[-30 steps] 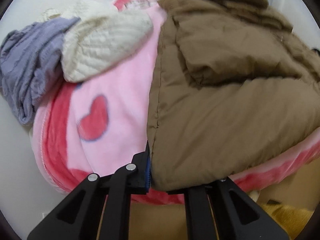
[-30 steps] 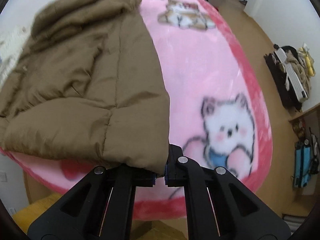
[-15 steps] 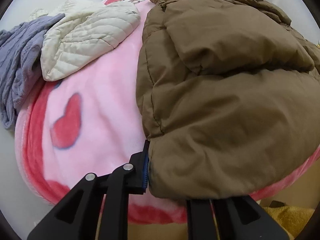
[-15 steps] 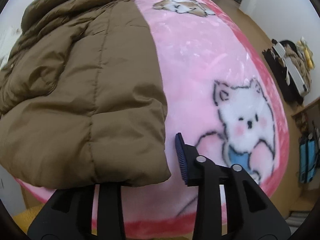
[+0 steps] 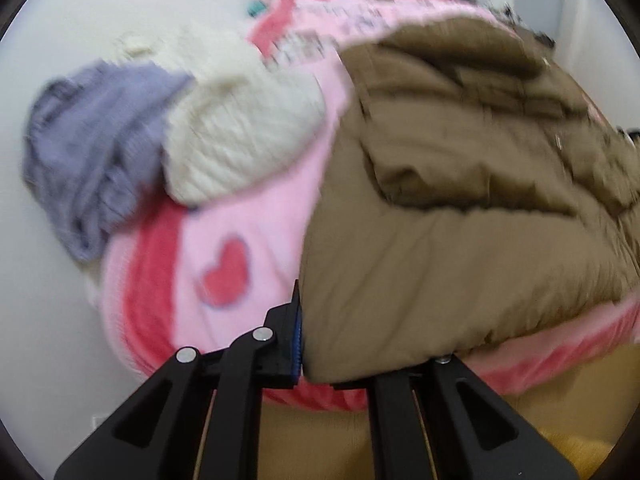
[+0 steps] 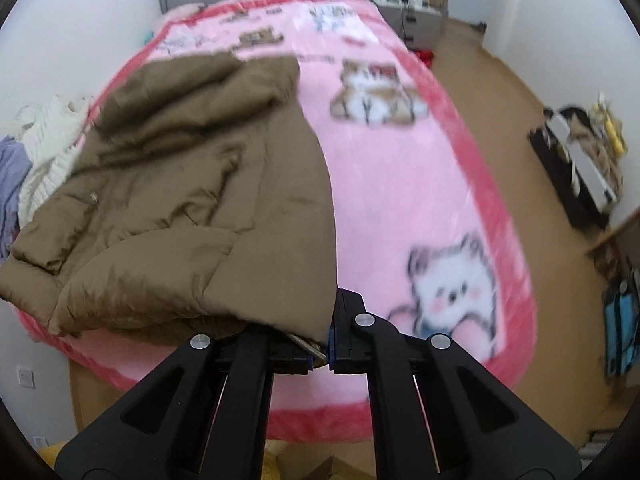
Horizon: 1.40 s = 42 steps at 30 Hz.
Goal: Fold large clothes
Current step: 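Lift the gripped jacket edge with both tools and fold it over the body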
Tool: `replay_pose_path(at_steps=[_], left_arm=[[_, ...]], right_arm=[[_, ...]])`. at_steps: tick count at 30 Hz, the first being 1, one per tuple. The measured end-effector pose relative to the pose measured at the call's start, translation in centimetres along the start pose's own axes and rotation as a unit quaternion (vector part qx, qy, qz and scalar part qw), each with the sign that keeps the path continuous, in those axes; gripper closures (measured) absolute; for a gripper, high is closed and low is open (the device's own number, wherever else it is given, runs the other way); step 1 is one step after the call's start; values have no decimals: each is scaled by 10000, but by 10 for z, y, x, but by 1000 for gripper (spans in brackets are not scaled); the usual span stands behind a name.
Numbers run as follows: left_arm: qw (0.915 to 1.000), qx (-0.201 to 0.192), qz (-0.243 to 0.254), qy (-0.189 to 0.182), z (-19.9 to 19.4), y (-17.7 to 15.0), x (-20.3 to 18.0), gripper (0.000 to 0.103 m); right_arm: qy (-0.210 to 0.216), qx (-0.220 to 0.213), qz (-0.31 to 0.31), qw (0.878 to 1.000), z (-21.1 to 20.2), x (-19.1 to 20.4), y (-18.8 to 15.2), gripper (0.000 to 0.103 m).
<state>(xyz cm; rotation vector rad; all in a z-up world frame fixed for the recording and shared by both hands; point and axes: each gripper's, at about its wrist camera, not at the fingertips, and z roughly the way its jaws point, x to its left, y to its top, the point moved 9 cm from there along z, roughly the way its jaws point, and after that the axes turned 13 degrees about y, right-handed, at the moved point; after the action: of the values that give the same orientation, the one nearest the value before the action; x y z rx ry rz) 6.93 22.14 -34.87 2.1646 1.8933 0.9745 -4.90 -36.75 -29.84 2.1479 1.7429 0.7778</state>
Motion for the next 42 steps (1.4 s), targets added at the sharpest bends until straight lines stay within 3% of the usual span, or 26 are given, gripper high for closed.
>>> replay_pose_path(at_steps=[9, 11, 20, 26, 29, 35, 38, 42], left_arm=[[9956, -674, -378, 539, -31, 139, 39, 94], [9949, -722, -483, 513, -30, 166, 42, 94], [9964, -618, -376, 451, 37, 298, 31, 94], [9967, -404, 257, 656, 103, 384, -10, 94], [9950, -36, 568, 816, 149, 414, -35, 94], [9923, 656, 483, 929, 225, 436, -61, 94], [9870, 973, 734, 1044, 263, 436, -76, 94], [9799, 1106, 1141, 1203, 297, 435, -98, 94]], right_arm=[[-199, -813, -492, 9953, -36, 13, 145, 99], [-287, -906, -558, 9939, -37, 18, 175, 99], [-715, -924, -273, 9928, 9, 23, 278, 99], [-840, -594, 18, 9947, 86, -3, 328, 97], [-737, -136, 263, 9968, 145, -25, 351, 96], [-727, 413, 50, 9965, 246, -38, 388, 96], [-860, 862, -258, 9922, 301, -36, 391, 96], [-787, 1133, -95, 9904, 354, -39, 393, 94]])
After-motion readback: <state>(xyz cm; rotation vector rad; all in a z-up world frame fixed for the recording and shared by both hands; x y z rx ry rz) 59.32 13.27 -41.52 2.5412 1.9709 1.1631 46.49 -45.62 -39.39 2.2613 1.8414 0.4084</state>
